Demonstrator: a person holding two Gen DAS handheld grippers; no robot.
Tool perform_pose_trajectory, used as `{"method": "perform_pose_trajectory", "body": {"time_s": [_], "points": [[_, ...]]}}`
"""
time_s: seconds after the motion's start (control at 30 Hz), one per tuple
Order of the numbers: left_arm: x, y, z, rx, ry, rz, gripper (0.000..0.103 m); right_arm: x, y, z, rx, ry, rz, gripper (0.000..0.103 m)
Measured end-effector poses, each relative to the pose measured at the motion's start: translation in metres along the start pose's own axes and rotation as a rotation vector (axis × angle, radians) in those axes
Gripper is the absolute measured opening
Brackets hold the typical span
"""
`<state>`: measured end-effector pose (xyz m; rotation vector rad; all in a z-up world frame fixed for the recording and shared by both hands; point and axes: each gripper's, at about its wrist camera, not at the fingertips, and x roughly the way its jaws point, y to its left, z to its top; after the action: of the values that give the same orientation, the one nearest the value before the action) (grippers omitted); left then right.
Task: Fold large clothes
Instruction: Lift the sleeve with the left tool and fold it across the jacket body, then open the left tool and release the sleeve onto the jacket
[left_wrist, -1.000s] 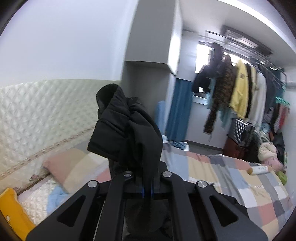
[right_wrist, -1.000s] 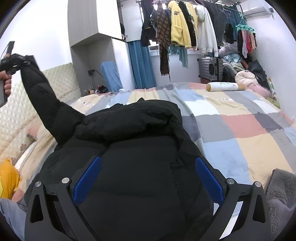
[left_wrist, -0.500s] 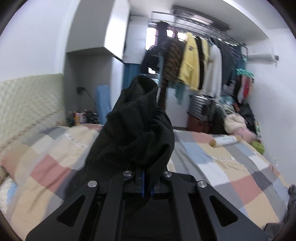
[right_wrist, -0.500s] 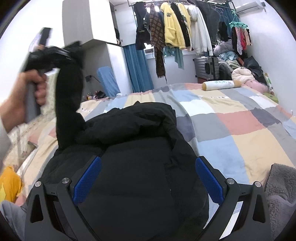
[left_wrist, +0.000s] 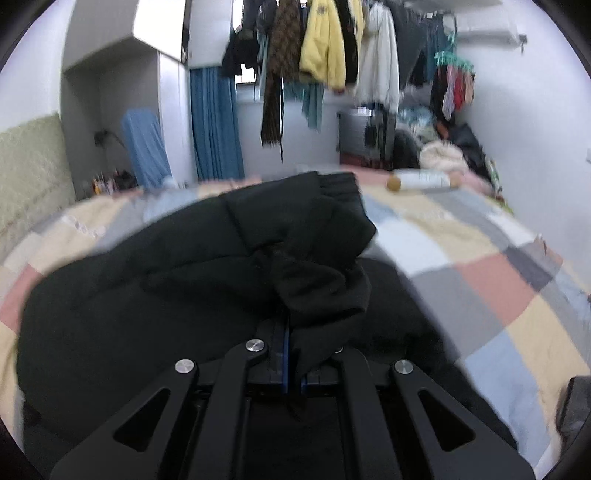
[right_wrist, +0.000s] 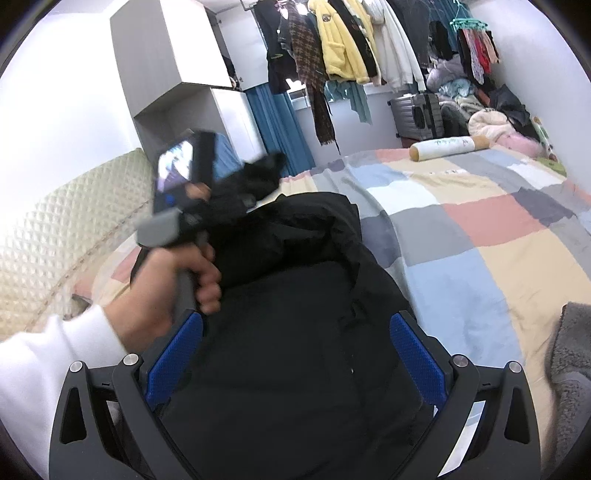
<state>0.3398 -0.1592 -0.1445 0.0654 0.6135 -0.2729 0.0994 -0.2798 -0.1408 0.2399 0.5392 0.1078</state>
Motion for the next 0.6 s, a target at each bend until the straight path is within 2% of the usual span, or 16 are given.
{"method": "perform_pose_trajectory", "body": {"time_s": [0.03, 0.17, 0.3, 0.4, 0.47, 0.5, 0.53, 0.57, 0.6], "points": [[0.013, -0.002, -0.004, -0.006, 0.053, -0.009, 0.003, 0.001, -0.001, -0.001, 0.002, 0.006, 0.001, 0.102], [0.025, -0.005, -0.01, -0.025, 0.095, -0.013, 0.003, 0.01, -0.004, -0.003, 0.004, 0.026, -0.005, 0.102], [0.017, -0.005, 0.001, -0.067, 0.11, -0.033, 0.004, 0.016, -0.005, -0.004, 0.022, 0.056, 0.009, 0.102], [0.015, 0.002, 0.005, -0.118, 0.169, -0.065, 0.007, 0.012, 0.001, -0.006, -0.001, 0.049, 0.01, 0.102], [0.004, 0.006, 0.009, -0.139, 0.176, -0.087, 0.014, 0.01, 0.006, -0.008, -0.019, 0.043, 0.008, 0.102], [-0.002, 0.008, 0.01, -0.145, 0.172, -0.094, 0.019, 0.009, 0.008, -0.008, -0.028, 0.04, 0.009, 0.102], [-0.005, 0.01, 0.009, -0.15, 0.171, -0.096, 0.039, 0.008, 0.01, -0.009, -0.037, 0.037, 0.013, 0.102], [-0.012, 0.012, 0.01, -0.157, 0.168, -0.099, 0.076, 0.007, 0.012, -0.01, -0.045, 0.036, 0.016, 0.102], [-0.023, 0.013, 0.012, -0.161, 0.148, -0.097, 0.092, 0.006, 0.015, -0.01, -0.054, 0.034, 0.016, 0.102]]}}
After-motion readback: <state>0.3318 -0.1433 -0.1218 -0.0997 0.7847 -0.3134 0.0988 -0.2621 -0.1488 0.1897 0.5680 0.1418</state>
